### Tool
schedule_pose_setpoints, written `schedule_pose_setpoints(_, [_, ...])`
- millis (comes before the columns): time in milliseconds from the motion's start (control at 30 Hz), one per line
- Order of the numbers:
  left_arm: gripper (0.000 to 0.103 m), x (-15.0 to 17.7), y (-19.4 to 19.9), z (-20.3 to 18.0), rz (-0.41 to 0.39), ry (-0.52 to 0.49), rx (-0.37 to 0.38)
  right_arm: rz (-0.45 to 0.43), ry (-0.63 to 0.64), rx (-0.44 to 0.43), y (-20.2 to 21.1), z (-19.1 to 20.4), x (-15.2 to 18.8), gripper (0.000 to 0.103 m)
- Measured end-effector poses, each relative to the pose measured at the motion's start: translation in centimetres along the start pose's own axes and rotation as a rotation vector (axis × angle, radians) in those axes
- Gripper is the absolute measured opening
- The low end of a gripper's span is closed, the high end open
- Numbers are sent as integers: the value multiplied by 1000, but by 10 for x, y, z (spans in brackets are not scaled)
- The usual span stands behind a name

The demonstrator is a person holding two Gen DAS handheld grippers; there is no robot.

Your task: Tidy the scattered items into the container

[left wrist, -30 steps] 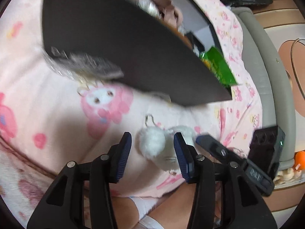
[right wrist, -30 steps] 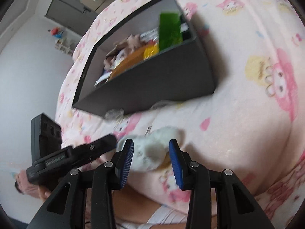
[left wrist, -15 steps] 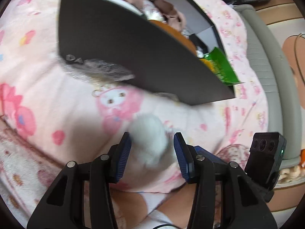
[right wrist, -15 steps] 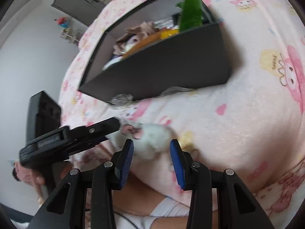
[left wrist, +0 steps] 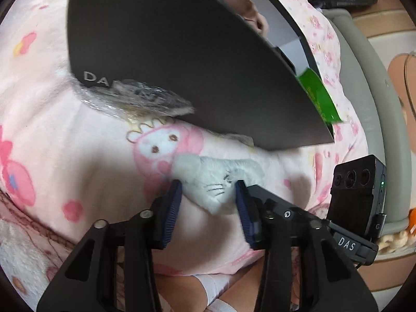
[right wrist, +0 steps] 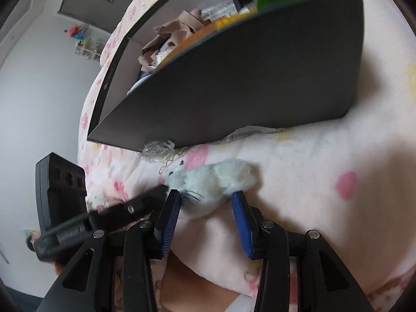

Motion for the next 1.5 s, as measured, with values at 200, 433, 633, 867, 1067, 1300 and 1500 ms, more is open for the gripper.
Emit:
schedule_pose_setpoints(200, [29,6,6,-19,-6,-37,37,-119,104,14,43,20,14,32])
schedule_pose_setpoints(433, [29,10,-6,-22,50,-56,-40,-114,110,74,43,11,19,32])
schedule_pose_setpoints(633, [45,0,15,-9,-20,-34,-46,-158,81,73,41,5,13,32])
schedule_pose_setpoints(867, [46,-14,-5,8,9,51,10,-119,6,75,20,-6,9,34])
schedule_pose_setpoints(1067, [47,-22,-25,12,35,70,77,-174,-103,57,25,-22,0,34])
schedule_pose_setpoints(1300, [50,-25,-24,21,37,98,122,-173,-71,150,26,-16,-6,34])
schedule_pose_setpoints(1500, [54,-26,-22,19,28,88,152,-213,-87,210,43,-26,-8,42])
Point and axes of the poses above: each gripper's, at about its wrist camera, not at the fingertips, and y roughly against the way its jaws point, z to its left, x to its underside, the point moved 1 cm from there along -y, roughly the way its jaws point, and after that the axes turned 4 degrees about x, right-handed, at the moved point
